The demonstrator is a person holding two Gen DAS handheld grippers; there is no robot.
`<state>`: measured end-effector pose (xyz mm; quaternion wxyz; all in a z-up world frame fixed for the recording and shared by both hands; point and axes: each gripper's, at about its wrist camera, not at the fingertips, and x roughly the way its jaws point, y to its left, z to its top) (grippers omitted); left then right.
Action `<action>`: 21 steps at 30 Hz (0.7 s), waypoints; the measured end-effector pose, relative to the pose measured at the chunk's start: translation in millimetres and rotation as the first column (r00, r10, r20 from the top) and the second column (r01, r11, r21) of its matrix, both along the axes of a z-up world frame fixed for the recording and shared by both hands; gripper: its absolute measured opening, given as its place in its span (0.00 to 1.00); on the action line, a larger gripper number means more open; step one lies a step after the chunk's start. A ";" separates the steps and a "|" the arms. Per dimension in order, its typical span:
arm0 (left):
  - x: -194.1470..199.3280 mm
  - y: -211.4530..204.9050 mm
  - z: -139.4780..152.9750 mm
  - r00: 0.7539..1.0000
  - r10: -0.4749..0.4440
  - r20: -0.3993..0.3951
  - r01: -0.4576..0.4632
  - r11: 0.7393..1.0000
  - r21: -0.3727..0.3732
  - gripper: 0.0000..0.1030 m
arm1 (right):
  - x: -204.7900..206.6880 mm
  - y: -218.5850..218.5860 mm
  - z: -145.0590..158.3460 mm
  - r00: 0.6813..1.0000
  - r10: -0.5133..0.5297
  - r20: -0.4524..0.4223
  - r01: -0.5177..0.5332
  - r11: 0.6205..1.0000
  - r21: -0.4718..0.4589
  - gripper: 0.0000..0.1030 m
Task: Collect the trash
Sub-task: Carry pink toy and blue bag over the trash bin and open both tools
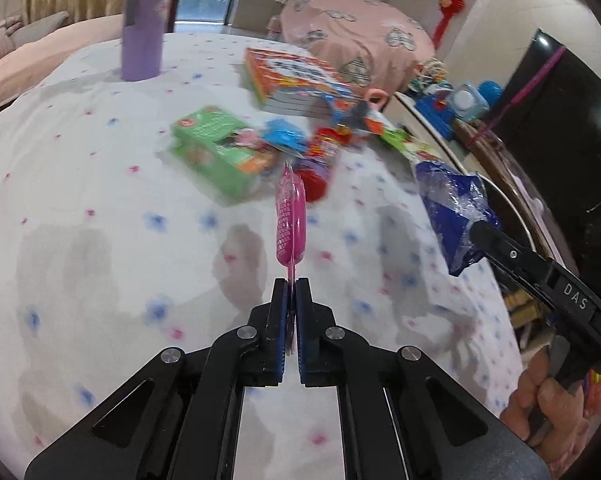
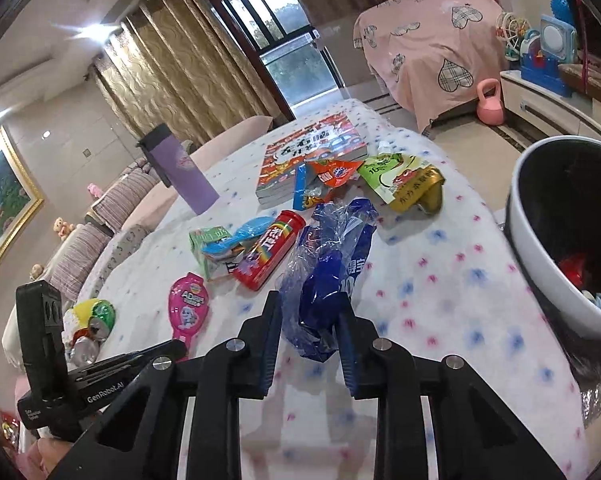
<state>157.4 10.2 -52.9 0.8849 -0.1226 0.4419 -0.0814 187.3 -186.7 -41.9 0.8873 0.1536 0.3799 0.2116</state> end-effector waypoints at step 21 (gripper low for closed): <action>17.2 -119.6 33.0 0.966 -0.252 0.064 0.253 0.967 -0.015 0.03 | -49.1 -88.7 26.9 0.981 -0.179 0.074 0.180 0.984 -0.001 0.25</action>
